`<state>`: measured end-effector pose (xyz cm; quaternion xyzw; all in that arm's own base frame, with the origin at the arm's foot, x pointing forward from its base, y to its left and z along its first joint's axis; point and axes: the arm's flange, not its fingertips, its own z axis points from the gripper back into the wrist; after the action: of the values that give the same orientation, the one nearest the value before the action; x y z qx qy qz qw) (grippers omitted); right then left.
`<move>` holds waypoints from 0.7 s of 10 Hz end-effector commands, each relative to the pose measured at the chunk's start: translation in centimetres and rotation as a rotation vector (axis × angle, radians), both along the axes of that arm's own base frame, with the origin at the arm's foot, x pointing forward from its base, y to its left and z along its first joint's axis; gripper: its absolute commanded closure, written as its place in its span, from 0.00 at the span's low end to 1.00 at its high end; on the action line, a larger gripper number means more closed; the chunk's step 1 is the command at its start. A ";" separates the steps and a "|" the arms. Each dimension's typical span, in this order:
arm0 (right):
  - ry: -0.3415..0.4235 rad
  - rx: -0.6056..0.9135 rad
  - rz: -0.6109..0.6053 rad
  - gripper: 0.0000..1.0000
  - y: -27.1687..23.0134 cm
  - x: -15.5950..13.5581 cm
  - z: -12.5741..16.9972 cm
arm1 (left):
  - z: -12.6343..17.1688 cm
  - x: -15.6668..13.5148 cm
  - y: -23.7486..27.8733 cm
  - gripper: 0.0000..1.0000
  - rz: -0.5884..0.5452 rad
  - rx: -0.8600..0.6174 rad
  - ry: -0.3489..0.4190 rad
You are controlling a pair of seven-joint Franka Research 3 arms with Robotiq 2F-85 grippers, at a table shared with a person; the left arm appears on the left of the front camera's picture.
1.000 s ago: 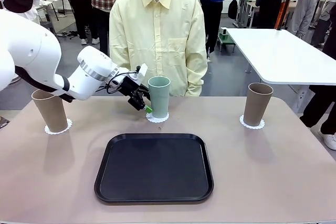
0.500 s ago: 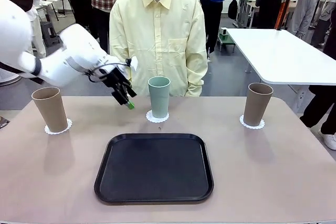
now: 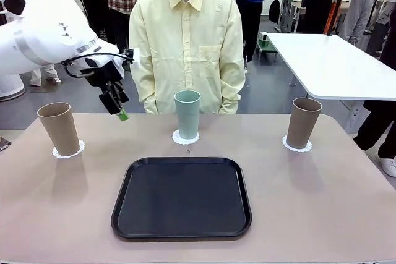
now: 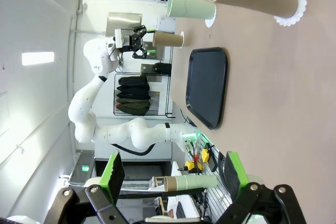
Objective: Place coasters on the table and set cups on them.
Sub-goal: Take one Reusable plastic cup from the Flat Tray and place it on a coaster set by the human.
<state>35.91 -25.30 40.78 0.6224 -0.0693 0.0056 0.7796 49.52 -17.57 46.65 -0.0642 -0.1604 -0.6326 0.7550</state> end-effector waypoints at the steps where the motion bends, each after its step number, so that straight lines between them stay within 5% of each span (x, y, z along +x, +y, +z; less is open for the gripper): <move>1: 0.002 -0.003 0.002 0.00 -0.1 -0.1 0.0 | 0.2 -2.8 -0.9 0.00 0.037 0.039 -0.048; 7: 0.002 -0.003 0.002 0.00 -0.1 -0.1 0.0 | 0.7 -1.7 -0.4 0.00 0.009 0.019 -0.017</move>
<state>35.91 -25.30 40.78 0.6224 -0.0693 0.0055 0.7796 47.53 -17.74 47.12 -0.0526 -0.1649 -0.6265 0.7600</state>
